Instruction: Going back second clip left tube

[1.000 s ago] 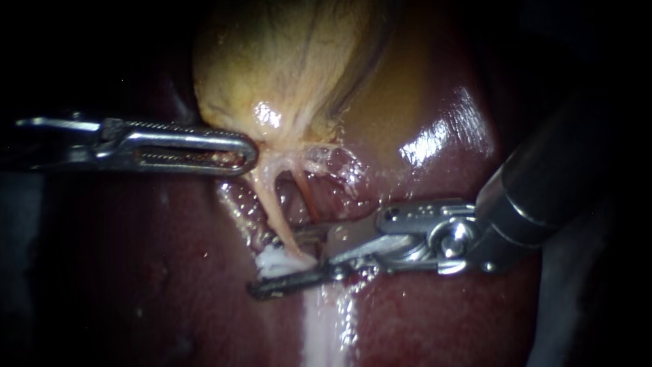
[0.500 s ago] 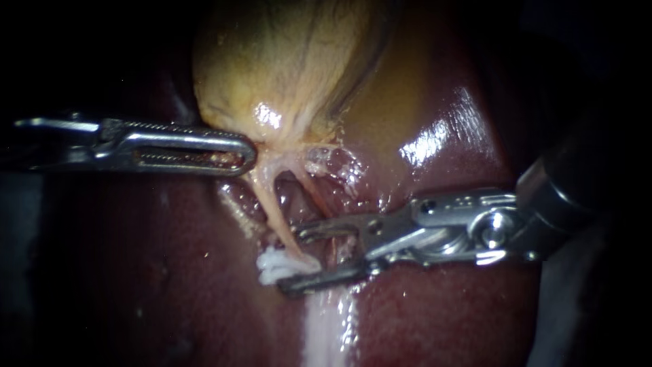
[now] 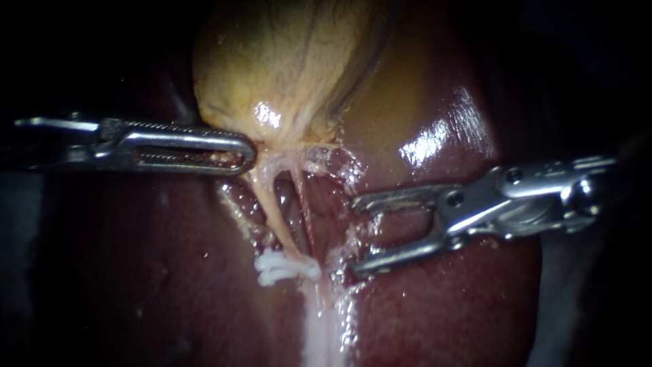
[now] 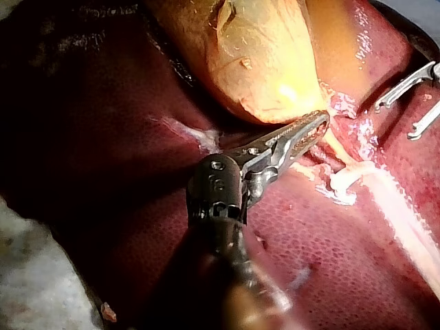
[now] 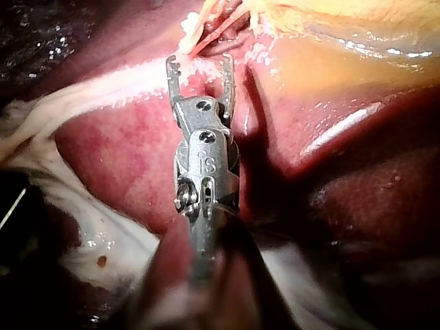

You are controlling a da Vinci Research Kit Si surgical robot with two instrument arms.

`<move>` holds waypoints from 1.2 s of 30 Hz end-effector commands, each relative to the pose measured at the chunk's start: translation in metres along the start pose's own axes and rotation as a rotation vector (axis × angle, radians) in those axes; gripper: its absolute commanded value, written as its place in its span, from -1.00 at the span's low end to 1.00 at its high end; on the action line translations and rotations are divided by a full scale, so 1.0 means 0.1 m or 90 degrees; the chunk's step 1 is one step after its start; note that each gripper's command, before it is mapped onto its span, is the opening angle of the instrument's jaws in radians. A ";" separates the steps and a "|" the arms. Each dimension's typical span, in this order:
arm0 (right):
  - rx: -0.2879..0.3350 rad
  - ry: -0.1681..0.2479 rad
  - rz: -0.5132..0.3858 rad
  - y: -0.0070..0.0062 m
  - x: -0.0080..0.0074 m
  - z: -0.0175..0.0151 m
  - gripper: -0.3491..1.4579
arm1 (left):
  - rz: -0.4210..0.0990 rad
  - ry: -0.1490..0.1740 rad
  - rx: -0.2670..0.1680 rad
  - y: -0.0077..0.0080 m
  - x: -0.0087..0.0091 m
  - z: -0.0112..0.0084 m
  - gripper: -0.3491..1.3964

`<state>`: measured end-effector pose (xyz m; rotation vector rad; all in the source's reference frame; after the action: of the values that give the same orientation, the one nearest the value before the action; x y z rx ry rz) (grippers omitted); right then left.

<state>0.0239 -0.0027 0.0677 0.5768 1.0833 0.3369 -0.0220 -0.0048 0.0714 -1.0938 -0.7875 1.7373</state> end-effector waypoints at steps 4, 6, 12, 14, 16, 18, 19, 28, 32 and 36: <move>0.001 0.000 -0.011 0.002 0.003 -0.011 -0.07 | 0.000 0.000 0.001 -0.001 0.000 0.002 -1.00; 0.001 -0.001 -0.015 0.002 0.003 -0.013 -0.07 | 0.000 0.000 0.001 -0.003 0.001 0.004 -1.00; 0.002 -0.001 -0.019 0.001 0.002 -0.015 -0.07 | 0.001 0.002 0.002 -0.016 0.002 0.015 -1.00; 0.002 -0.001 -0.019 0.001 0.001 -0.017 -0.07 | 0.002 0.002 0.003 -0.022 0.003 0.020 -1.00; 0.003 -0.001 -0.019 0.000 0.000 -0.018 -0.07 | 0.003 0.002 0.004 -0.029 0.003 0.026 -1.00; 0.003 -0.001 -0.019 0.000 0.000 -0.019 -0.07 | 0.004 0.004 0.003 -0.034 0.003 0.032 -1.00; 0.003 -0.001 -0.019 0.000 0.000 -0.019 -0.07 | 0.004 0.005 0.004 -0.035 0.003 0.034 -1.00; 0.003 -0.001 -0.019 0.000 0.000 -0.019 -0.07 | 0.009 -0.003 0.013 -0.044 -0.006 0.061 -1.00; 0.003 0.001 -0.019 0.000 0.000 -0.019 -0.07 | 0.010 -0.005 0.011 -0.045 -0.008 0.065 -1.00; 0.003 0.001 -0.019 0.000 0.000 -0.019 -0.07 | 0.007 -0.005 0.011 -0.048 -0.009 0.067 -1.00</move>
<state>0.0221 -0.0021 0.0671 0.5638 1.0934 0.3082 -0.0263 -0.0041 0.0786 -1.0823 -0.7690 1.7562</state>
